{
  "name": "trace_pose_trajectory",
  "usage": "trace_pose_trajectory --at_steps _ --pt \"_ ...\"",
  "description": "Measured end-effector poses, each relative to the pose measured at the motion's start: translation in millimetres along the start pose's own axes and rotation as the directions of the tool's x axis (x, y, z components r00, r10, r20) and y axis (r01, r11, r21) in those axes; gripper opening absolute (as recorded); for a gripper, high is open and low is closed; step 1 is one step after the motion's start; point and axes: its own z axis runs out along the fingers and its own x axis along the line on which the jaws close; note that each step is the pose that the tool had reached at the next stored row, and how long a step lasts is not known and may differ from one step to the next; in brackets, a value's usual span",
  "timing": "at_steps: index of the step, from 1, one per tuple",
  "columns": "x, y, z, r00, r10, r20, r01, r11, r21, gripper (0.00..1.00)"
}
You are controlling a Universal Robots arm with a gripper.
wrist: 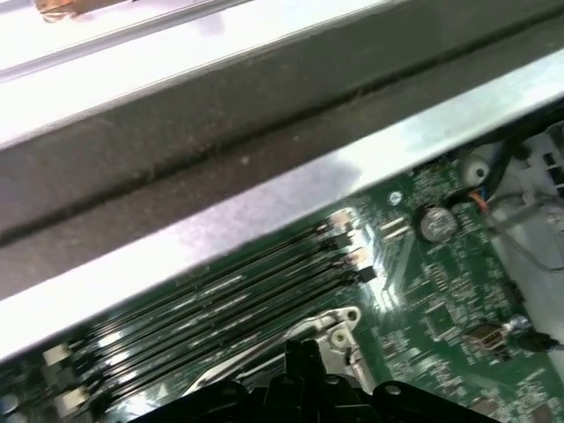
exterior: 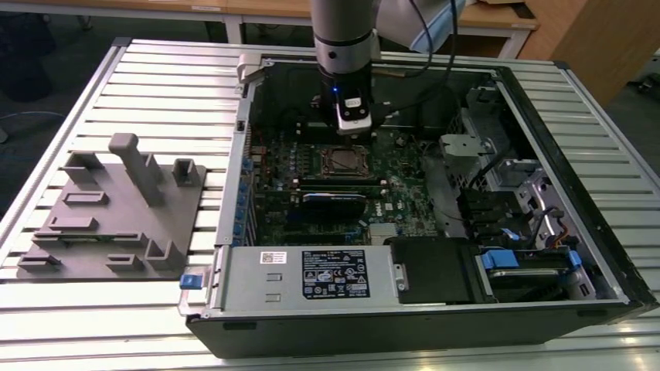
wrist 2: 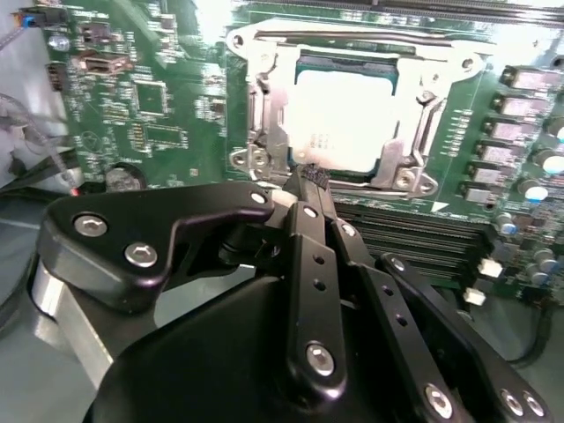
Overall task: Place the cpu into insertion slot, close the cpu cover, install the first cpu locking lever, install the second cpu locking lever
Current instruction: 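Install the first cpu locking lever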
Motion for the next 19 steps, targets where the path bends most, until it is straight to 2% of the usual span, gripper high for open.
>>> trace_pose_trajectory --at_steps 3,4,5,8,14,19 --pt "-0.2 0.1 0.7 0.9989 0.004 -0.0474 -0.003 0.9997 0.0238 0.11" --pt "-0.3 0.1 0.8 0.9982 0.005 -0.0604 -0.003 0.9995 0.0304 0.11" --pt "-0.3 0.1 0.7 0.9979 0.006 -0.0646 -0.004 0.9995 0.0327 0.11" --pt "-1.2 0.5 1.0 0.9978 0.004 -0.0664 -0.002 0.9995 0.033 0.11" --pt "-7.7 3.7 2.3 0.9971 -0.026 -0.0711 0.028 0.9992 0.0301 0.11" --pt "-9.2 1.9 2.2 0.9965 -0.043 -0.0723 0.045 0.9984 0.0326 0.11"
